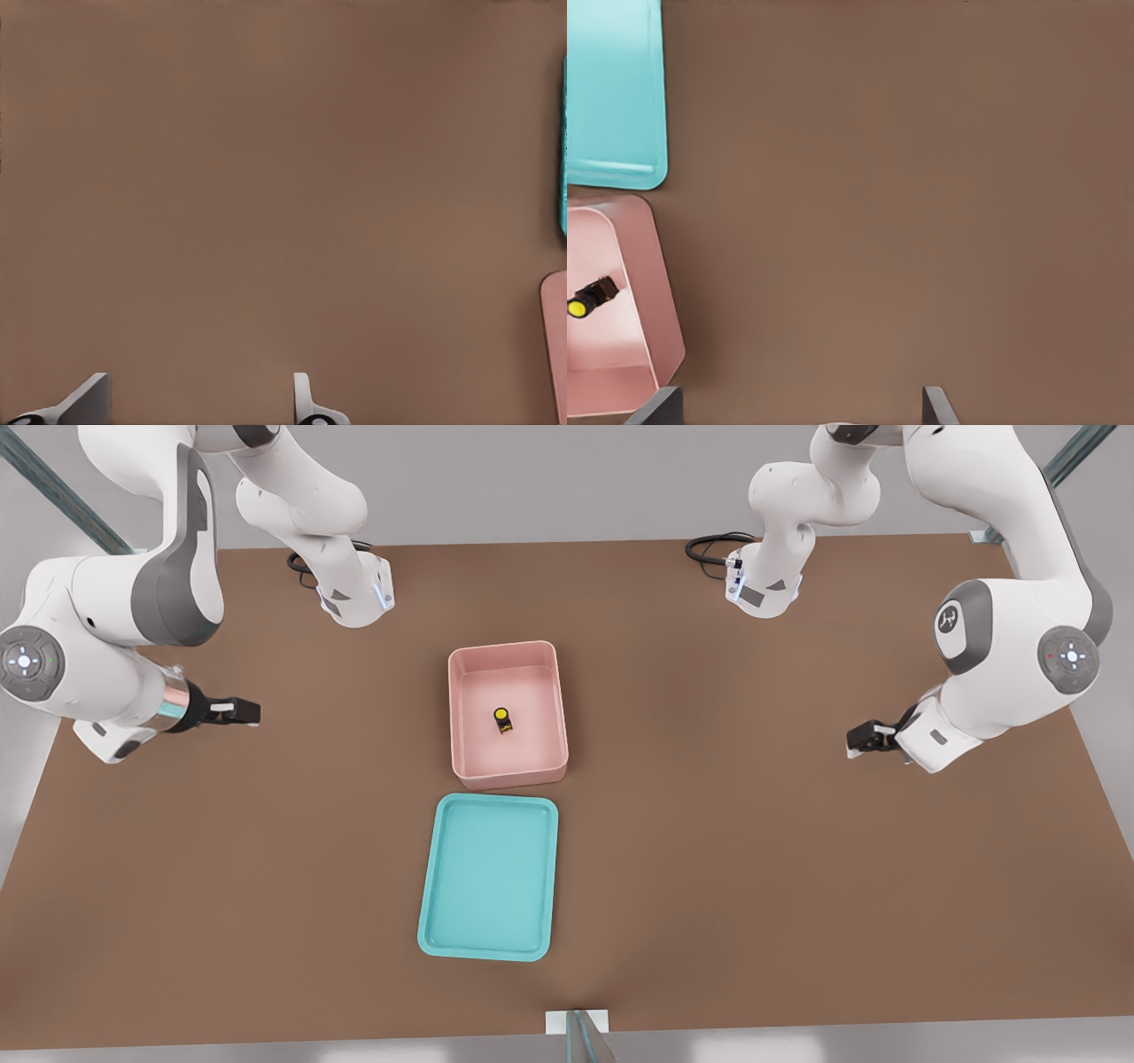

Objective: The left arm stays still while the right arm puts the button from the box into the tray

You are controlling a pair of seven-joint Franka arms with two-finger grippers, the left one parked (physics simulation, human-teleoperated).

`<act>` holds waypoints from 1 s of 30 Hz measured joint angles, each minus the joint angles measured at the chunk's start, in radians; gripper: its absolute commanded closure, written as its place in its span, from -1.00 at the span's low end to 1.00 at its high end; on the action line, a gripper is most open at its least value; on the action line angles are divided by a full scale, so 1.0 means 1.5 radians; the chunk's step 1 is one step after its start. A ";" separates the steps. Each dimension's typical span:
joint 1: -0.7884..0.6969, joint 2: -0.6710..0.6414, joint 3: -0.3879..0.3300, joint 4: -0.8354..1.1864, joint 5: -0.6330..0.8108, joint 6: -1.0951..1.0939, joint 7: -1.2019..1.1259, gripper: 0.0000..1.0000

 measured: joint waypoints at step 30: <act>0.355 0.118 0.137 -0.245 0.004 0.412 0.301 -1.00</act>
